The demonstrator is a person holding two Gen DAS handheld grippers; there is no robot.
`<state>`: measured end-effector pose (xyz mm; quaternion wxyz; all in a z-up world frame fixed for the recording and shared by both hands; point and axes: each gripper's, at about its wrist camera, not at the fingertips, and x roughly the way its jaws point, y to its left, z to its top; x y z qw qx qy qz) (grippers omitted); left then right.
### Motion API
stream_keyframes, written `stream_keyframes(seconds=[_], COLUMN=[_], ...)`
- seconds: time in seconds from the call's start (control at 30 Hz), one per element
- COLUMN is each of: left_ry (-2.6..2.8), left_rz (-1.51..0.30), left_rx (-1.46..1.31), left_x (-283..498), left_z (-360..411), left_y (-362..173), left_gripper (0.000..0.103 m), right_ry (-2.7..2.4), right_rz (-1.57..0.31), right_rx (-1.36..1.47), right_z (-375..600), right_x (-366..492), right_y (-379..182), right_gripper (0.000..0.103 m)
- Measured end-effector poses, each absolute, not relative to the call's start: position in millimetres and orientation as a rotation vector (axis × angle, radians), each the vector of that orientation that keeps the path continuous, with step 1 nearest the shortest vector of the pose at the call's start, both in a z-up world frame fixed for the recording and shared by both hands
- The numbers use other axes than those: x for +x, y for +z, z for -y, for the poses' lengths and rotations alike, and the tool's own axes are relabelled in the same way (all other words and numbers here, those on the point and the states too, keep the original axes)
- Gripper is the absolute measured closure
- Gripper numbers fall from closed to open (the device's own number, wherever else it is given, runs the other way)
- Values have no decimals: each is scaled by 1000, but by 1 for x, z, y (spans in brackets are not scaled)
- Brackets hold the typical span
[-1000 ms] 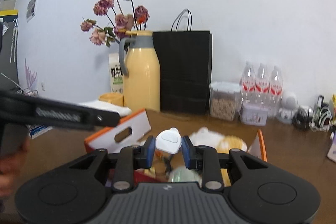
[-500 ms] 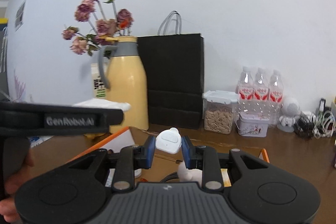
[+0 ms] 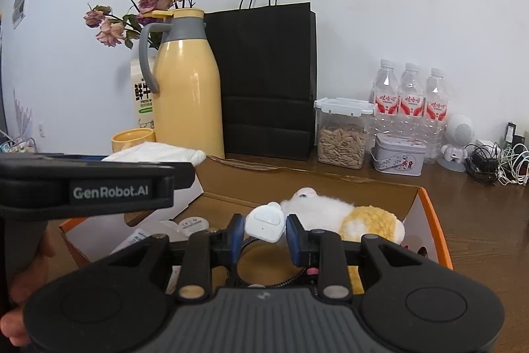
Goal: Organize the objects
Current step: 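Carry the white bag and white object into the box and open both tools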
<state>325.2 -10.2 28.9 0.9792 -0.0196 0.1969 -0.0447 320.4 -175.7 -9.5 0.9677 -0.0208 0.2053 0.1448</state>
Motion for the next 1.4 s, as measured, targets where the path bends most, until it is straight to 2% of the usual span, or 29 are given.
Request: stream_keyframes(seconds=[0.07, 0.1, 0.13, 0.17, 0.2, 0.23, 0.33, 0.93, 1.4], left_ry=[-77, -71, -64, -53, -44, -41, -26, -12, -61], left_rz=[-389, -381, -372, -360, -357, -357, -364, -324, -249], left_rx=[-39, -42, -44, -46, -45, -45, -44, -64, -65], left_x=[324, 322, 321, 319, 318, 318, 319, 308, 258], left_z=[10, 9, 8, 8, 8, 8, 8, 8, 4], left_y=[28, 29, 30, 30, 31, 31, 31, 34, 54], left_gripper=[16, 10, 0, 0, 0, 0, 0, 0, 0], right_ry=[290, 288, 280, 267, 255, 249, 240, 234, 238], right_rz=[-413, -410, -402, -392, -380, -369, -365, -342, -308], right_rx=[-46, -45, -44, -44, -45, -43, -40, -42, -54], right_z=[175, 176, 176, 178, 179, 180, 181, 188, 194], right_x=[318, 317, 316, 315, 313, 311, 310, 297, 258], right_y=[-10, -10, -9, -8, -7, -6, -5, 1, 11], right_gripper=[73, 61, 40, 28, 11, 5, 0, 0, 0])
